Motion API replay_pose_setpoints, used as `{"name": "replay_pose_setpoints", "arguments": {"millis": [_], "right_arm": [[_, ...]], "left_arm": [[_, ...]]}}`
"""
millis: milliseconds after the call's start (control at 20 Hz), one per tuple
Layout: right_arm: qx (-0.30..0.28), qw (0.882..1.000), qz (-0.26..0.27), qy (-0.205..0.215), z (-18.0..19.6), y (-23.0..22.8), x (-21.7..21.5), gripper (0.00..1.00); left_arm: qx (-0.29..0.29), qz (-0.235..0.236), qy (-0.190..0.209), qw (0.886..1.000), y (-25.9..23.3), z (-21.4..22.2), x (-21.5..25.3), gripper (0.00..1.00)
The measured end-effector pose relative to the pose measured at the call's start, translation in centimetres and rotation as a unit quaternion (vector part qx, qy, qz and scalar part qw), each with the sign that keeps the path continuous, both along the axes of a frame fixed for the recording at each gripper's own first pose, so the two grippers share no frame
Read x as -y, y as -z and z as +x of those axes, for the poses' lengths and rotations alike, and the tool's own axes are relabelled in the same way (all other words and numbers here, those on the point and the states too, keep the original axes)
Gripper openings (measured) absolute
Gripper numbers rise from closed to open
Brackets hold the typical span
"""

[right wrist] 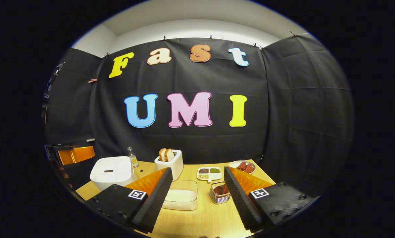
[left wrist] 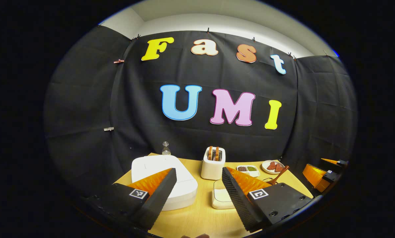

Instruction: Close the left gripper, press the button to open the rice cooker; take a wooden spoon from the chopstick holder with the right hand, scoop a spoonful of rice and pour it into the rice cooker, then put the wooden spoon back into the chopstick holder.

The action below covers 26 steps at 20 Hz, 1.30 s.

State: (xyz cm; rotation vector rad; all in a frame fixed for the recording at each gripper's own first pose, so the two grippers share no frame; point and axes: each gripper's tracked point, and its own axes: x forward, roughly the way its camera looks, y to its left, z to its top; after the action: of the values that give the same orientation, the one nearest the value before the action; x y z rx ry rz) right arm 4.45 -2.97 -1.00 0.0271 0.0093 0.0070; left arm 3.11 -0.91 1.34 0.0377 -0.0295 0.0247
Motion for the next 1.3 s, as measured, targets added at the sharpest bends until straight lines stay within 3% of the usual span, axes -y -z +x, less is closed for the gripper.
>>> {"name": "replay_pose_setpoints", "arguments": {"millis": [650, 1200, 1300], "right_arm": [[-0.005, 1.000, 0.002, 0.021, 2.8, 0.1, 1.4, 0.98], [-0.003, 1.000, 0.008, 0.024, 3.8, -1.7, 3.7, 0.98], [-0.003, 1.000, 0.001, 0.027, 4.0, -1.9, 4.2, 0.98]], "left_arm": [[-0.011, -0.012, 0.004, 1.000, 0.3, 2.8, -1.4, 0.96], [-0.039, -0.033, -0.045, 0.998, 0.8, 5.0, -7.6, 0.95], [-0.049, -0.035, -0.047, 0.997, 1.0, 5.8, -8.5, 0.91]]}}
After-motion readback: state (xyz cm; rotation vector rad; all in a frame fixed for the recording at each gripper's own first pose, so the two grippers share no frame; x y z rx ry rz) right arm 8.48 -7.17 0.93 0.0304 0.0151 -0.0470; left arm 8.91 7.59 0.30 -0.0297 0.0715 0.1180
